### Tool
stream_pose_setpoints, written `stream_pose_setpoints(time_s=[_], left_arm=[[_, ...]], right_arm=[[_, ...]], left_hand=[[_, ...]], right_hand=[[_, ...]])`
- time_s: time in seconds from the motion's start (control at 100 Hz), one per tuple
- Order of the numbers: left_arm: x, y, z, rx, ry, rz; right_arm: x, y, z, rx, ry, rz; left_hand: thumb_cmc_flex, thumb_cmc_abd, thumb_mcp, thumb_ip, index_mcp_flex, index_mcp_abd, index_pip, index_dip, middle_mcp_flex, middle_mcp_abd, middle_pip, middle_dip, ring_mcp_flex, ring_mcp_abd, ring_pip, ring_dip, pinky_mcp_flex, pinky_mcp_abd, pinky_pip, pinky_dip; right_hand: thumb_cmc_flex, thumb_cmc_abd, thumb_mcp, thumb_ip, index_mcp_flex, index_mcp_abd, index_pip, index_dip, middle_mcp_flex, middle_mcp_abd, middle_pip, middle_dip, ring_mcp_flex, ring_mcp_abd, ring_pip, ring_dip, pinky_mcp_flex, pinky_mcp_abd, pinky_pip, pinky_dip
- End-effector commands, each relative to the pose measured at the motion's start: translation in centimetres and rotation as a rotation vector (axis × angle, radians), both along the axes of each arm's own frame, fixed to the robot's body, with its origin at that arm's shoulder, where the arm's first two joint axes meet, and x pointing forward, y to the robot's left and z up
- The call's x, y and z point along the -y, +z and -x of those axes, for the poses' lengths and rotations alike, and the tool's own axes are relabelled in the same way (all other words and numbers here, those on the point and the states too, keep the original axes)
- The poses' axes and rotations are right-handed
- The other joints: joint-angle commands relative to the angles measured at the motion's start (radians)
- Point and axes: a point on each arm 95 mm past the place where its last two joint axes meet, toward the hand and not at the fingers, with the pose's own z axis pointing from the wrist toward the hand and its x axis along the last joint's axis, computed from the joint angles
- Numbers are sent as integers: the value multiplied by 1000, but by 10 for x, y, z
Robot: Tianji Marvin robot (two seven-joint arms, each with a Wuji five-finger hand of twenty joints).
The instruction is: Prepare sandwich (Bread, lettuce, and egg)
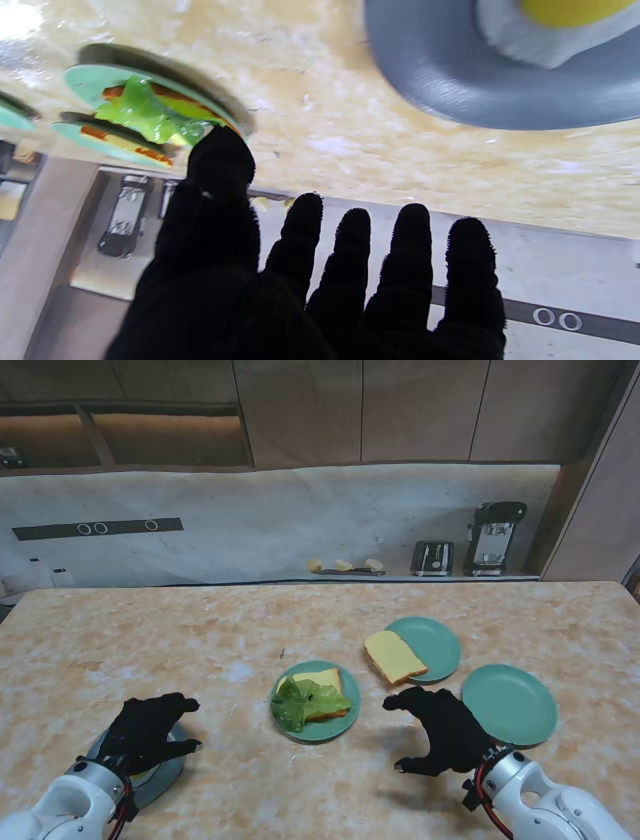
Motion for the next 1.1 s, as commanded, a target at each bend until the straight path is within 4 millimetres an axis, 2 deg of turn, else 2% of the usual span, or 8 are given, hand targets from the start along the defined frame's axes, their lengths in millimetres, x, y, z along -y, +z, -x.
stream_pose_setpoints(time_s=[0.0,0.3,0.56,0.64,0.67,0.7,0.78,1.09], left_arm=[[-2,-5,7,-52,27,2],[-14,-14,18,-127,125,-146],[-12,-27,21,-144,242,-205],[-13,-31,19,-144,283,-198],[-13,-32,18,-144,298,-188],[-13,-34,17,-146,310,-183],[-14,-37,14,-150,331,-186],[-14,-44,11,-179,414,-164]], right_arm=[[-4,-4,2,-20,15,-5],[-6,-4,0,-28,31,-4],[-7,-4,-1,-33,36,0],[-7,-4,-1,-33,38,1],[-7,-4,-1,-33,39,2],[-7,-4,-1,-33,40,4],[-7,-3,-2,-35,41,5],[-8,-4,-3,-40,47,12]], left_hand=[[35,-21,4,-10,-6,14,-24,4,4,-8,0,15,10,-4,13,21,-6,-6,12,20],[-2,-42,-5,-9,-46,47,-56,13,-36,4,0,45,-17,-6,18,42,-24,-4,30,44],[-5,-52,0,-8,-82,102,-87,31,-86,31,6,75,-61,6,23,65,-53,-9,23,72],[-2,-36,3,-8,-75,122,-93,34,-87,50,9,79,-65,21,29,70,-44,-14,31,79],[6,-41,6,-8,-73,130,-96,35,-92,55,10,81,-70,27,33,73,-43,-18,32,79],[9,-42,7,-7,-75,135,-101,35,-94,61,12,83,-75,29,37,75,-43,-20,33,79],[13,-44,9,-7,-74,143,-112,35,-97,72,16,85,-80,35,46,79,-44,-21,36,77],[29,-61,48,-2,-49,170,-109,60,-78,102,50,102,-61,67,114,105,-13,0,108,73]], right_hand=[[-24,16,-21,16,0,5,-13,-8,24,5,-11,-738,7,-7,-19,14,-10,11,-9,-13],[-18,28,-38,19,1,-10,-16,-8,25,4,-13,-738,8,-8,-23,14,-14,12,-14,-14],[-11,46,-59,23,-2,-19,-17,-6,26,1,-15,-738,6,-11,-26,15,-19,13,-19,-14],[9,79,-116,33,-1,-21,-18,-6,26,1,-15,-738,9,-11,-28,16,-21,15,-23,-12],[36,137,-226,60,0,-21,-18,-5,26,1,-16,-738,10,-11,-28,18,-21,15,-24,-9],[-2,153,-281,87,1,-21,-18,-4,27,0,-17,-738,10,-11,-27,19,-21,15,-25,-8],[-35,136,-259,125,0,-23,-20,-5,29,-2,-18,-738,11,-12,-29,18,-22,15,-27,-7],[-37,132,-249,124,-3,-30,-20,-5,36,-5,-21,-739,15,-14,-31,18,-29,18,-33,-7]])
